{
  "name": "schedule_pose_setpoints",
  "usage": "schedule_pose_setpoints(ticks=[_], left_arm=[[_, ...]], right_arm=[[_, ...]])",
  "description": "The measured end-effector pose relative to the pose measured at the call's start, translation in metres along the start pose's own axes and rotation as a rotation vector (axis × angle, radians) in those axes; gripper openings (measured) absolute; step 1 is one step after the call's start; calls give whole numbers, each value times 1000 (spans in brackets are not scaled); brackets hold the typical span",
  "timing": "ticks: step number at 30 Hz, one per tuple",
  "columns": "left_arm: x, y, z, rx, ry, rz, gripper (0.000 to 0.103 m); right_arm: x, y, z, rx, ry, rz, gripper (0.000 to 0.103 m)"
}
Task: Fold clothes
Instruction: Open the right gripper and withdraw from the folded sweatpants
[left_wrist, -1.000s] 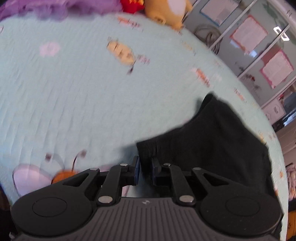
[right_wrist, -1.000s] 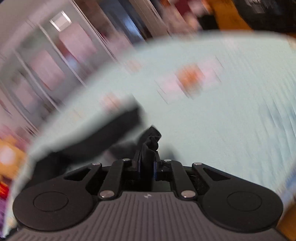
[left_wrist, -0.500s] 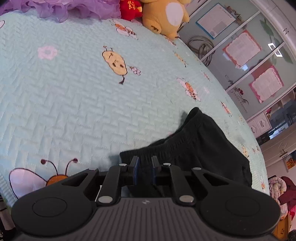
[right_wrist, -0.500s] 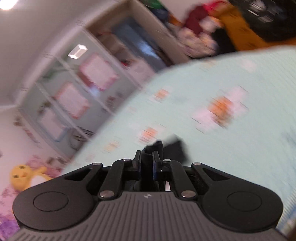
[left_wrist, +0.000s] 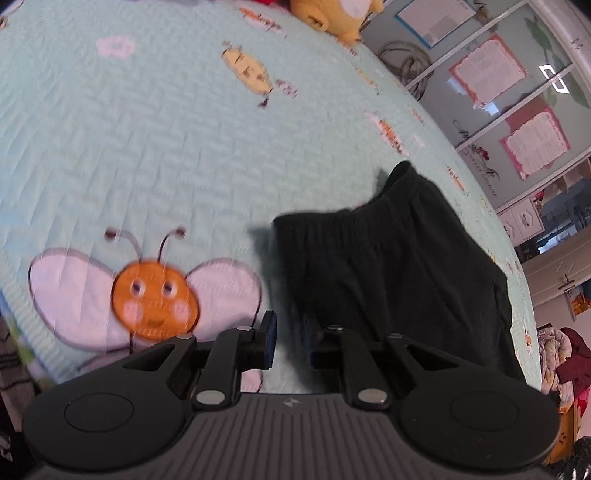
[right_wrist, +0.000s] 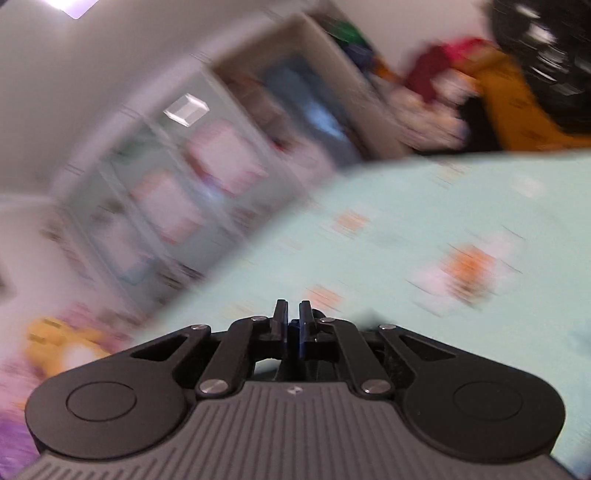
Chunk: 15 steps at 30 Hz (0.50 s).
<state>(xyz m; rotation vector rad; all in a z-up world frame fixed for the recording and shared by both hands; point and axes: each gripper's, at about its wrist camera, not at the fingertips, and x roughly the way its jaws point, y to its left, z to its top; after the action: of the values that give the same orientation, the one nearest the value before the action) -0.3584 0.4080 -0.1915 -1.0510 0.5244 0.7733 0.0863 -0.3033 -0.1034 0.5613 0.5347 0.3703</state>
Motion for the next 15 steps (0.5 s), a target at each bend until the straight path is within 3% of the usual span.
schedule_pose_setpoints(ticks=[1, 3, 6, 7, 10, 15], left_arm=[[-1, 2, -2, -7, 4, 2, 38], [-4, 2, -2, -5, 3, 2, 44], [-8, -2, 0, 6, -1, 11, 60], [-8, -4, 2, 7, -3, 9, 64], [-3, -11, 5, 0, 4, 6, 67], [13, -19, 4, -5, 28, 30, 67]], right_arm=[[8, -22, -11, 35, 57, -62, 11], [9, -56, -31, 94, 113, -175, 19], [-10, -77, -47, 140, 52, -260, 42], [-16, -79, -48, 153, 19, -275, 43], [-28, -74, -39, 174, -54, -275, 45], [-40, -28, -31, 66, -140, -212, 54]])
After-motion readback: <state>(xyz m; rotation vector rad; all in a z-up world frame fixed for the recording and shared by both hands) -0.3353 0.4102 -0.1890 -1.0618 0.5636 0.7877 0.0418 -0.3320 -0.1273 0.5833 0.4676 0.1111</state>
